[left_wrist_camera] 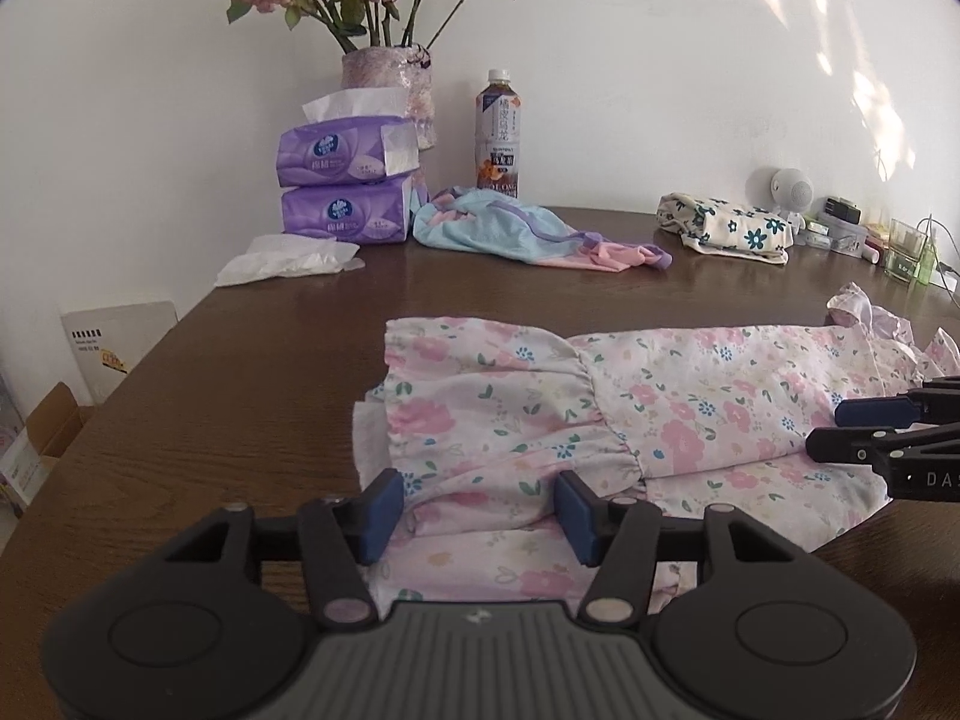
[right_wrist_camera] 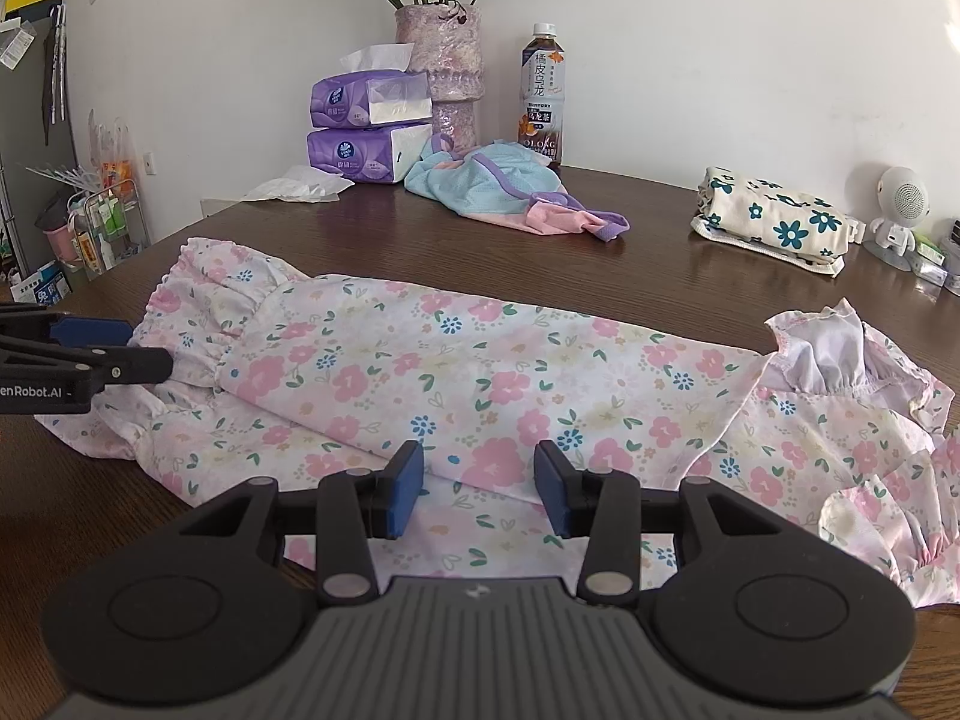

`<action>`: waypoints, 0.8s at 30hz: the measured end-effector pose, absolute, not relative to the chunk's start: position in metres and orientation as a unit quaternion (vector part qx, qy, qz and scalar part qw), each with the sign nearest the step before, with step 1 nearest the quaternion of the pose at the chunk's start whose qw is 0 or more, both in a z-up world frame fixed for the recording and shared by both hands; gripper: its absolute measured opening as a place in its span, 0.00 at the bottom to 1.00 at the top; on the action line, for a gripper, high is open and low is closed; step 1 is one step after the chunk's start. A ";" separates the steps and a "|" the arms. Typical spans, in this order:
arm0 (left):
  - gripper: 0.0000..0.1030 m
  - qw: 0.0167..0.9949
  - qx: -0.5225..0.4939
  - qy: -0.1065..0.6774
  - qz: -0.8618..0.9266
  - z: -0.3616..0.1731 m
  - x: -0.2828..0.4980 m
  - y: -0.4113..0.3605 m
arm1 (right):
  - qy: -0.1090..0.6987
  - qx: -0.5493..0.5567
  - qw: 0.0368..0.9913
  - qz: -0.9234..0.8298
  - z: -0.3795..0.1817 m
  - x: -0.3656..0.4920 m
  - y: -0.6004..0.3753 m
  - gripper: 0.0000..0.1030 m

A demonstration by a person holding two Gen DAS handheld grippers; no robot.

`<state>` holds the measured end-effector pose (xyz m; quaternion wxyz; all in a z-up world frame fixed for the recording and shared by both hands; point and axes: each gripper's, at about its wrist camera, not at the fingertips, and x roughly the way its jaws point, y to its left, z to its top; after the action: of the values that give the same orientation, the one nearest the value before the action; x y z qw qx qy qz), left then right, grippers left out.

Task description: Fold clothes

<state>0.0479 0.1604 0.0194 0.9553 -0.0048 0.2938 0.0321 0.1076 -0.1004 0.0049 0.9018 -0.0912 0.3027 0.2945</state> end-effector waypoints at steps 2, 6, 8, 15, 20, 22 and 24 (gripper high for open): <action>0.58 0.957 -0.005 0.289 0.035 0.023 0.047 0.160 | 0.303 -0.091 0.902 0.295 0.005 0.107 -0.100 0.40; 0.68 0.960 -0.022 0.278 0.028 0.033 0.048 0.162 | 0.302 -0.092 0.902 0.295 0.005 0.106 -0.100 0.41; 0.74 0.961 -0.029 0.273 0.023 0.038 0.049 0.162 | 0.302 -0.093 0.901 0.296 0.005 0.106 -0.101 0.41; 0.77 0.964 -0.039 0.262 -0.003 0.050 0.060 0.155 | 0.303 -0.093 0.901 0.295 0.005 0.106 -0.100 0.42; 0.77 0.964 -0.038 0.264 -0.021 0.051 0.072 0.145 | 0.302 -0.094 0.902 0.295 0.005 0.105 -0.100 0.42; 0.77 0.963 -0.039 0.266 -0.027 0.050 0.079 0.141 | 0.302 -0.094 0.902 0.295 0.005 0.106 -0.100 0.42; 0.77 0.961 -0.042 0.272 -0.036 0.049 0.086 0.138 | 0.302 -0.094 0.902 0.295 0.005 0.106 -0.100 0.42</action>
<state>0.0858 0.1376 0.0495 0.9607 -0.0421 0.2721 -0.0359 0.1057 -0.0999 0.0055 0.9015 -0.0942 0.3024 0.2948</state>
